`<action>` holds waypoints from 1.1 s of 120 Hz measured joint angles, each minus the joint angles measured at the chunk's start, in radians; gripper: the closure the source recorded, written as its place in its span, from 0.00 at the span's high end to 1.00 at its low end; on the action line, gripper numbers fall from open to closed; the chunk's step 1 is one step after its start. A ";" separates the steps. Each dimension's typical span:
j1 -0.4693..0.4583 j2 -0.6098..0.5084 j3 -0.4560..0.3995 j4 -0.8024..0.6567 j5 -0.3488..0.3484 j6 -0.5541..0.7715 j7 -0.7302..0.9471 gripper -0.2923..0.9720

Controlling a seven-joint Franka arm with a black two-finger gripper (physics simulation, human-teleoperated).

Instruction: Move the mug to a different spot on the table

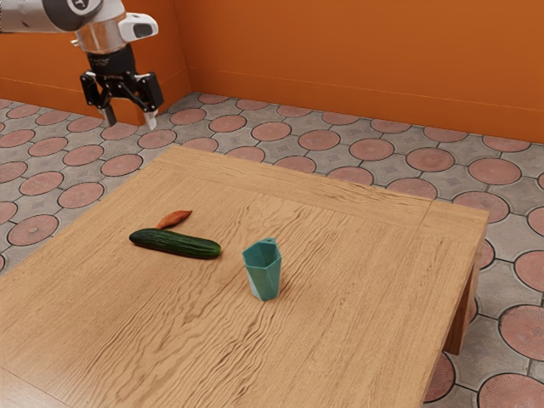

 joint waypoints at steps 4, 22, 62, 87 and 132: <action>-0.003 0.000 -0.003 0.001 0.000 0.000 -0.001 0.75; -0.012 -0.005 -0.007 -0.006 -0.001 0.003 -0.003 0.75; -0.023 0.173 -0.009 -0.083 -0.023 0.173 -0.007 0.75; -0.047 0.299 -0.052 0.009 -0.033 0.244 -0.010 0.75; -0.124 0.472 -0.081 0.059 -0.122 0.345 -0.029 0.75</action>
